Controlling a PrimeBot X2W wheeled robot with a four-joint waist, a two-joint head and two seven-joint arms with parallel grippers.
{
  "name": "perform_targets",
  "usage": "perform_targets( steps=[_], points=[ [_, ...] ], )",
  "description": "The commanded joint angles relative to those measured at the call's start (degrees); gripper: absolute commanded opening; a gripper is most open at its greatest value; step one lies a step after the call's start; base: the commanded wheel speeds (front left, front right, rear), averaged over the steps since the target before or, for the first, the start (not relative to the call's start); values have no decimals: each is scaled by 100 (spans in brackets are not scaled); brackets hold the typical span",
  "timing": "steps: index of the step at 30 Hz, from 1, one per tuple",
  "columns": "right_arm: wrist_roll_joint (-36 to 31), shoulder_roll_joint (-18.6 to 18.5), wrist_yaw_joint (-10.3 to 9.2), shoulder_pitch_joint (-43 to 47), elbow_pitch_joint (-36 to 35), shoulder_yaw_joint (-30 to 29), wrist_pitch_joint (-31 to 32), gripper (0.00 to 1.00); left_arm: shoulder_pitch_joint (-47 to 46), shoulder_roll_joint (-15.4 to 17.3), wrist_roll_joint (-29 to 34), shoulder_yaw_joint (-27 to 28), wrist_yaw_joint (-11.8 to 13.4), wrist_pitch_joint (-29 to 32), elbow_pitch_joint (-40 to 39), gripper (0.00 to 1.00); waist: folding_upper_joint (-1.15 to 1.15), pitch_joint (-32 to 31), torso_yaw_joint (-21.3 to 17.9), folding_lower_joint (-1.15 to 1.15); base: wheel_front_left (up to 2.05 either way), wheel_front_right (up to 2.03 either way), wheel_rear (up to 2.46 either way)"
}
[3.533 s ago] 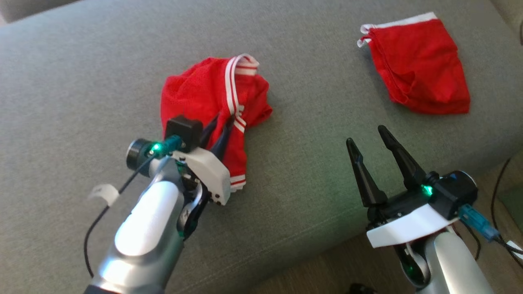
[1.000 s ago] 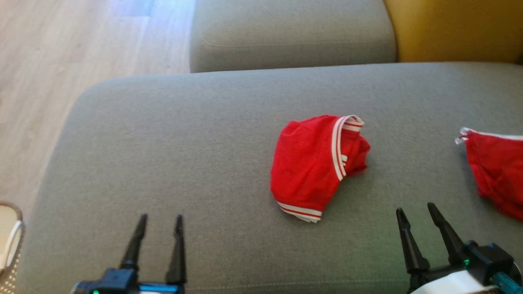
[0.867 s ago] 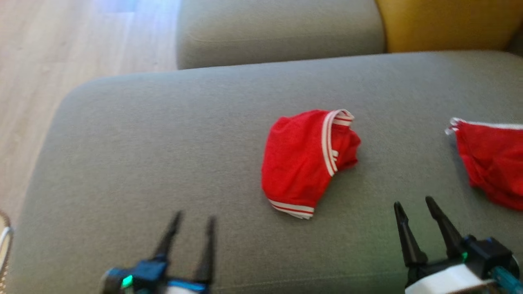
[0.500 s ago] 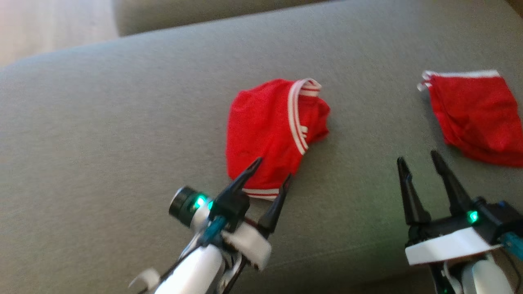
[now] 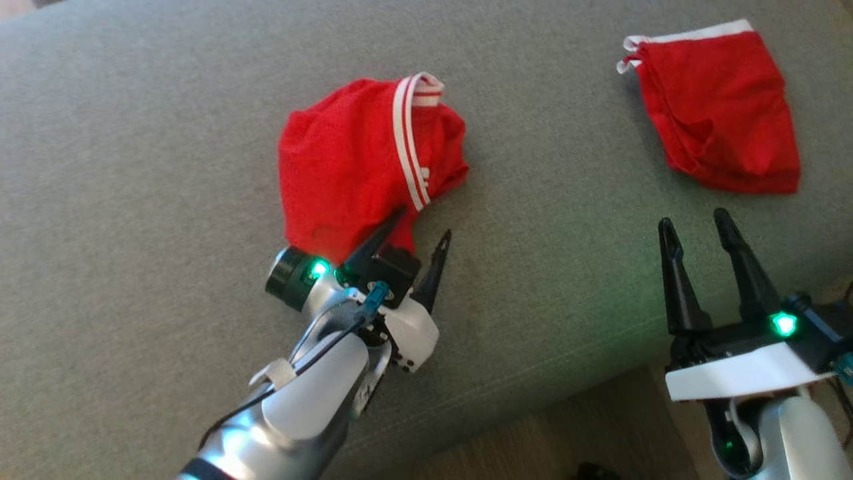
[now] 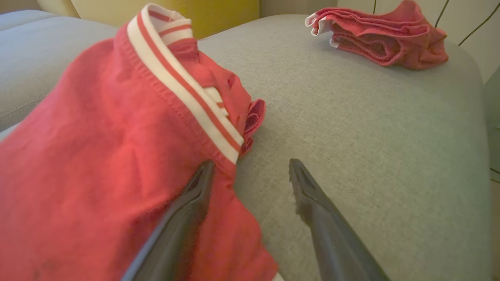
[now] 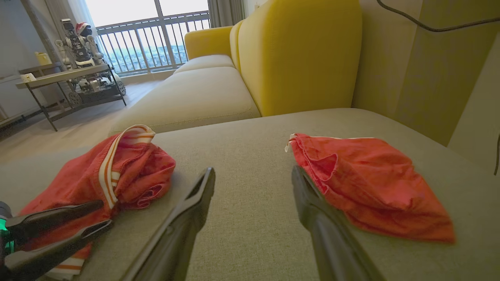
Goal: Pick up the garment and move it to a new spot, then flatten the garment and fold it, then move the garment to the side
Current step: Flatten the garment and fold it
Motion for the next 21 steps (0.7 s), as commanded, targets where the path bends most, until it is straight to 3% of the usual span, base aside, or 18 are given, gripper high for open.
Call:
perform_targets(
  steps=[1,7,15,17,18,19,21],
  points=[
    [47,-60,-2,-117,-211,87,-54,100,-241,-10,32,88,130,-60,-64,100,0,86,-70,-1,0,0,0],
    [74,-60,-2,-109,-190,76,-54,100,-464,-10,198,-122,444,-93,432,100,0,90,-15,-1,0,0,0],
    [91,-60,-2,-84,-182,108,-54,100,-566,-10,233,-285,622,-101,782,99,0,14,143,-1,0,0,0],
    [99,-60,-2,-74,-177,116,-54,100,-553,-10,157,-295,612,-103,810,47,0,-10,189,-1,0,0,0],
    [100,-60,-2,-67,-173,114,-54,100,-544,-10,125,-306,601,-104,826,32,0,-24,210,-1,0,0,0],
    [104,-60,-2,-61,-170,119,-54,100,-531,-10,81,-311,589,-105,834,0,0,-40,228,-1,0,0,0],
    [107,-60,-2,-56,-162,139,-54,100,-508,-10,7,-329,564,-108,833,0,0,-81,260,-1,0,0,0]
  ],
)
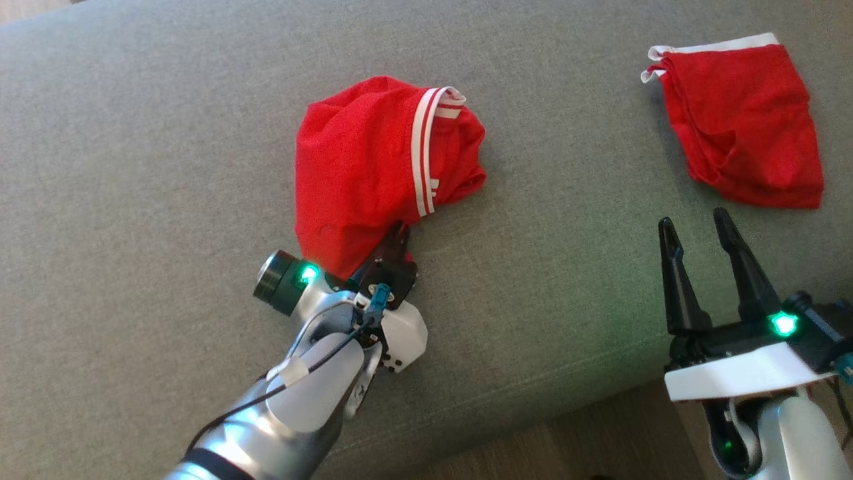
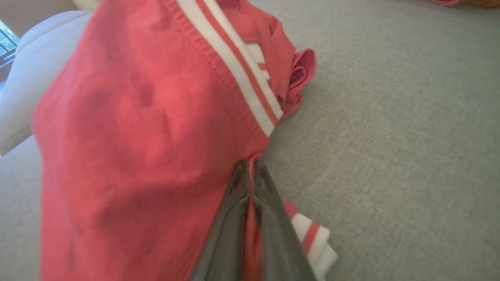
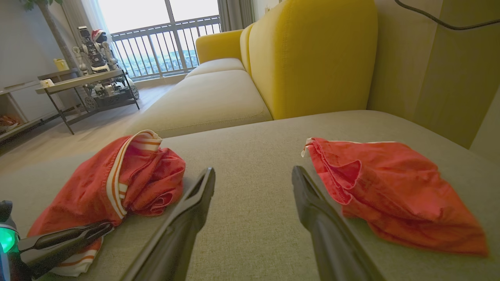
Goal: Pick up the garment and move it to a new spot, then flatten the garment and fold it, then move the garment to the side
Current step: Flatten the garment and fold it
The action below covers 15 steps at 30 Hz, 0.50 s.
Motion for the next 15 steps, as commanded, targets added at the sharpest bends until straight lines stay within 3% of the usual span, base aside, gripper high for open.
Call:
perform_targets(
  steps=[1,7,11,15],
  points=[
    [28,-60,-2,-38,-160,138,-54,100,-124,35,-97,126,-7,-35,-115,0,0,-62,37,0,0,0,0],
    [28,-60,-2,14,-100,190,-54,100,76,35,-693,232,-307,-46,-713,0,0,-315,29,0,0,0,0],
    [80,-60,-2,56,-58,231,-54,100,208,35,-1756,528,-799,8,-1640,0,0,-523,-78,0,0,0,0],
    [174,-60,-2,81,-22,289,-54,100,3,35,-2942,948,-1066,448,-2554,0,0,-691,-263,0,0,0,0]
  ],
)
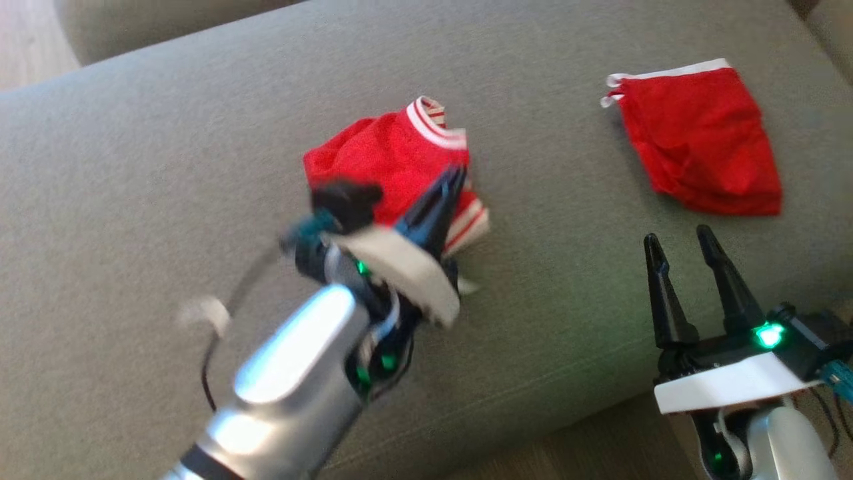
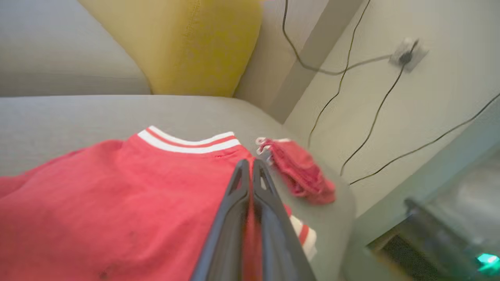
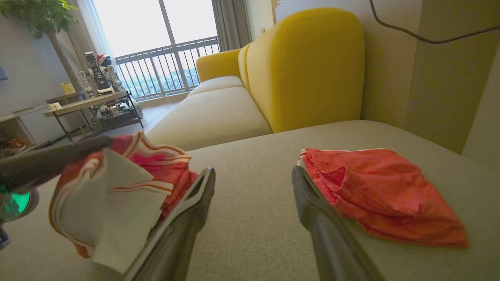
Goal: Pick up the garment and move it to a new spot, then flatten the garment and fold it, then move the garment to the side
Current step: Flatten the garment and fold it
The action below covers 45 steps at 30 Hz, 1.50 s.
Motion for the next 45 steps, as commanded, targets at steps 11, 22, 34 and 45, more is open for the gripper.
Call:
perform_targets(
  steps=[11,22,34,45],
  points=[
    [332,-60,-2,-110,-156,281,-54,100,-2814,16,-4211,1878,1050,406,-1209,0,0,-254,-754,1,0,0,0],
    [289,-60,-2,-30,-217,175,-54,100,-2749,38,-4674,3139,1588,-430,-76,0,0,-380,-342,1,0,0,0],
    [164,-60,-2,-49,-279,138,-54,100,-125,539,-2775,5688,565,-435,597,0,0,-76,104,1,0,0,0],
    [17,-60,-2,-273,176,716,-54,100,745,401,-2053,5360,-231,-360,629,0,0,39,628,1,0,0,0]
  ],
)
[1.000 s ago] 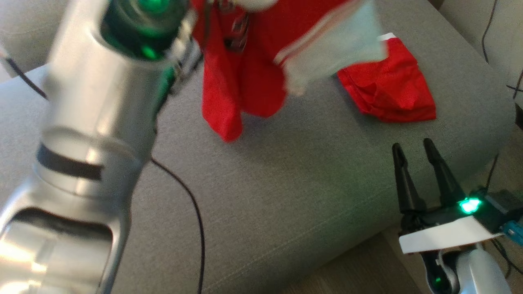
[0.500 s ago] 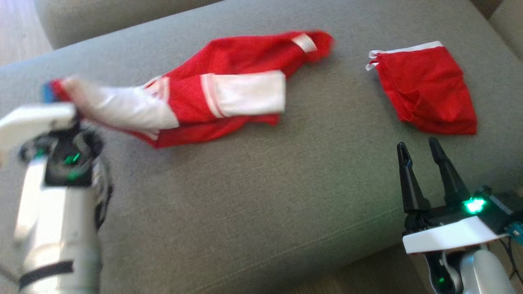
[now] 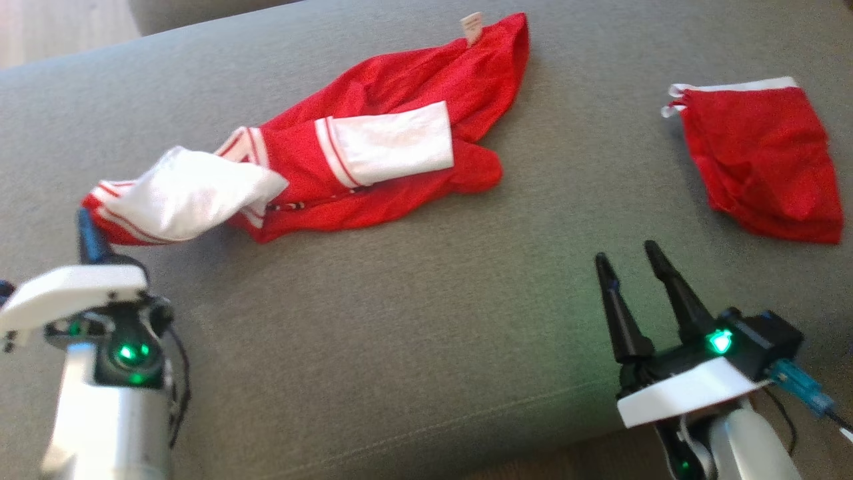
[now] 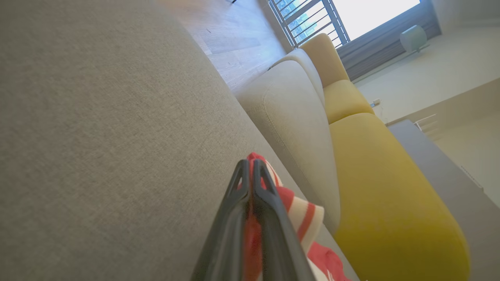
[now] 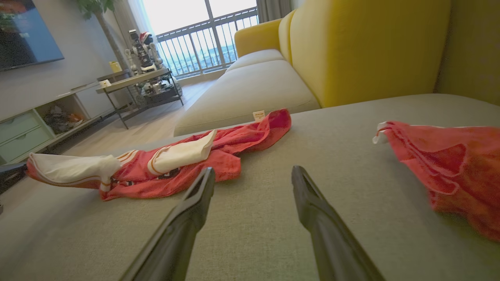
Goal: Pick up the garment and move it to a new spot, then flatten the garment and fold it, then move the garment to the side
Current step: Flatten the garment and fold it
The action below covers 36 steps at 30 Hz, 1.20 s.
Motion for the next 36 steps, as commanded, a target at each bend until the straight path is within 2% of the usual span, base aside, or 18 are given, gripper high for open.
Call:
perform_targets(
  steps=[1,3,7,14,15,16,19,20,21,22,23,29,32,36],
  points=[
    [-88,-58,-2,-289,-59,215,-54,100,0,142,201,-42,-112,-7,-198,0,0,10,174,0,0,0,0],
    [-127,-58,-2,-383,77,287,-54,100,131,157,425,-235,-131,-14,-152,0,0,5,276,0,0,0,0],
    [-196,-58,-2,-534,273,361,-54,100,372,252,952,-592,-7,-32,-21,0,0,-19,434,0,0,0,0],
    [-254,-58,-2,-530,365,276,-54,100,677,662,2155,-1214,390,-63,210,0,0,4,561,0,0,0,0],
    [-254,-58,-2,-530,365,276,-54,100,677,662,2155,-1214,390,-63,210,0,0,4,561,0,0,0,0],
    [-253,-58,-2,-492,381,258,-54,100,756,827,2516,-1467,520,-47,284,0,0,1,567,0,0,0,0],
    [-244,-58,-2,-453,400,251,-54,100,822,968,2822,-1698,625,0,329,0,0,-9,565,0,0,0,0],
    [-239,-58,-2,-436,404,251,-54,100,858,1001,2904,-1774,648,29,336,5,0,-17,563,0,0,0,0],
    [-232,-58,-2,-419,408,251,-54,100,901,1018,2947,-1823,666,59,334,25,0,-25,563,0,0,0,0],
    [-224,-58,-2,-403,412,254,-54,100,937,1037,2994,-1862,689,63,312,55,0,-29,564,0,0,0,0],
    [-218,-58,-2,-390,412,260,-54,100,969,1064,3059,-1893,740,54,271,100,0,-30,564,0,0,0,0],
    [-198,-58,-2,-422,351,267,-54,100,1001,1341,3711,-2035,1240,-38,-550,100,0,121,570,0,0,0,0],
    [-200,-58,-2,-473,320,279,-54,100,866,1371,3833,-2102,1221,-49,-1094,100,0,242,591,0,0,0,0],
    [-182,-58,-2,-559,344,391,-54,100,543,1419,3900,-2263,1105,196,-1181,100,0,352,552,0,0,0,0]
  ],
)
